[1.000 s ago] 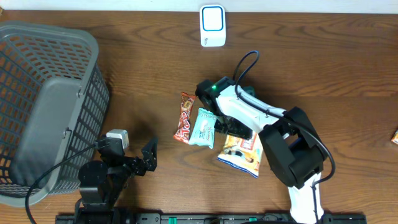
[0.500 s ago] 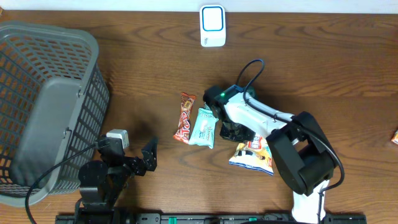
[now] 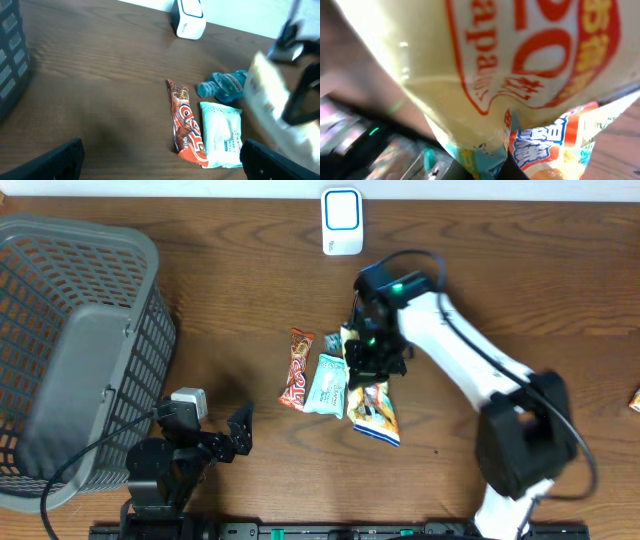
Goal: Scan the item barcode
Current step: 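Reach the right gripper to the yellow snack bag and grasp it, then lift the yellow snack bag with the right gripper and reorient it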
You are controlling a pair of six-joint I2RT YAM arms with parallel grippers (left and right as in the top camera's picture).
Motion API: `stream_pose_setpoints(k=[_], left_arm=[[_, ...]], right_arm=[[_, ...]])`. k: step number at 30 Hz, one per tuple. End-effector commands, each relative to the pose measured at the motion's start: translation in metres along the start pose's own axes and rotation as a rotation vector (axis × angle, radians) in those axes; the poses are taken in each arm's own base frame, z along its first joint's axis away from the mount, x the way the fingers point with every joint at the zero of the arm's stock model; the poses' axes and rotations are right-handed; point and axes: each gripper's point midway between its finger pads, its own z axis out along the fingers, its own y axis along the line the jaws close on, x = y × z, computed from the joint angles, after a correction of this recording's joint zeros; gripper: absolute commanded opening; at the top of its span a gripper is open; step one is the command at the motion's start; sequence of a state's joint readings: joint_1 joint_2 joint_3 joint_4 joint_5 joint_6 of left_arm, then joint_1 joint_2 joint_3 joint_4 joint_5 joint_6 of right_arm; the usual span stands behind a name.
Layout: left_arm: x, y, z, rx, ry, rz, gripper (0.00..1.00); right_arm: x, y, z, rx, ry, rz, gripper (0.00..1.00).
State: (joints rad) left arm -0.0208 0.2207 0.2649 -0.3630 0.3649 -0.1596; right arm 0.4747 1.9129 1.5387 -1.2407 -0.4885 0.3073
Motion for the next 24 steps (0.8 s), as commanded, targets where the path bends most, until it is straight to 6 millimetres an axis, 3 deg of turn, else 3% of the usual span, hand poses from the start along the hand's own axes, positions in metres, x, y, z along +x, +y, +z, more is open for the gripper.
stream_pose_setpoints(k=[1,7,10,14,21,23,24], left_arm=[[0.000,-0.002,0.000,0.012,0.000,0.011,0.99],[0.000,-0.002,0.000,0.012,0.000,0.011,0.99],[0.000,-0.002,0.000,0.012,0.000,0.011,0.99],[0.000,-0.002,0.000,0.012,0.000,0.011,0.99],[0.000,-0.002,0.000,0.012,0.000,0.011,0.99],[0.000,-0.002,0.000,0.012,0.000,0.011,0.99],[0.000,-0.002,0.000,0.012,0.000,0.011,0.99]], right_arm=[[0.006,0.045,-0.035,-0.269,-0.040,-0.203,0.01],[0.011,0.093,-0.042,-0.663,-0.050,-0.414,0.01],[0.013,0.097,-0.034,-0.754,-0.043,-0.441,0.01],[0.010,0.075,-0.003,-0.766,-0.029,-0.404,0.01],[-0.004,0.025,0.027,-0.700,-0.044,-0.284,0.01],[-0.010,0.001,0.036,-0.591,-0.053,-0.237,0.06],[-0.011,-0.005,0.036,-0.572,-0.054,-0.223,0.13]])
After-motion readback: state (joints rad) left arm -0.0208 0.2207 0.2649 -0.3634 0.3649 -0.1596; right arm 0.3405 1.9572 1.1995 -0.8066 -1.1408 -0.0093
